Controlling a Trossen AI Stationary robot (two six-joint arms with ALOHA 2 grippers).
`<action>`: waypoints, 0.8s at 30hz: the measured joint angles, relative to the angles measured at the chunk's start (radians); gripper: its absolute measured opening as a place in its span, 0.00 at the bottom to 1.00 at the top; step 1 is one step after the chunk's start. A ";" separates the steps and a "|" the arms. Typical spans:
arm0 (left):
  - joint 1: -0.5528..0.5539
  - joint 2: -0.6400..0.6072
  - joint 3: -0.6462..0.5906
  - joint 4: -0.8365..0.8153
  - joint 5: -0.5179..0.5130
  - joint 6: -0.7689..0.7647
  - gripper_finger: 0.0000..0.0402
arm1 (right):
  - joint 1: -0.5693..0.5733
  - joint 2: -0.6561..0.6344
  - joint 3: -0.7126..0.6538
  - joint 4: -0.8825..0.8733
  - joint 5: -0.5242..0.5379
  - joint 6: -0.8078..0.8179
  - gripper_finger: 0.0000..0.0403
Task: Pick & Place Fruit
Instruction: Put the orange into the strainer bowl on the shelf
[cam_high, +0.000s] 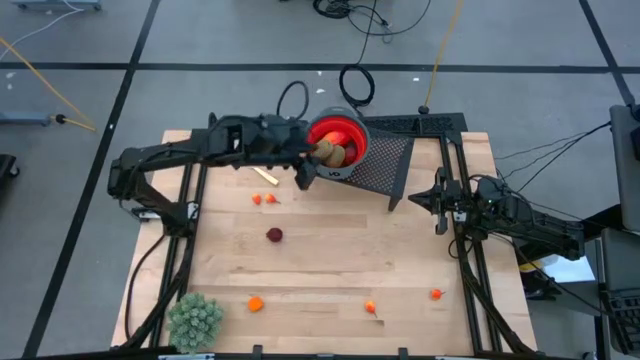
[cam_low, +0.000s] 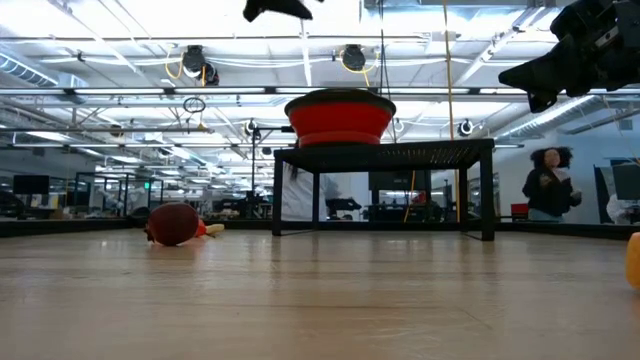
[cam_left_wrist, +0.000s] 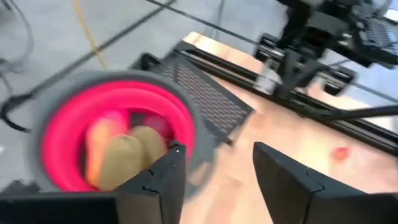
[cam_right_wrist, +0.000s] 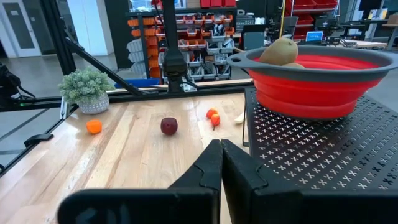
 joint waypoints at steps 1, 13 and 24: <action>-0.018 -0.001 0.000 0.000 0.000 -0.017 0.43 | 0.000 0.000 0.000 0.000 0.000 0.000 0.00; -0.205 0.000 0.000 -0.041 -0.009 -0.279 0.25 | 0.000 0.000 0.000 -0.001 0.000 0.000 0.00; -0.340 0.001 0.000 -0.158 -0.109 -0.618 0.13 | 0.000 0.000 0.000 -0.001 0.000 0.000 0.00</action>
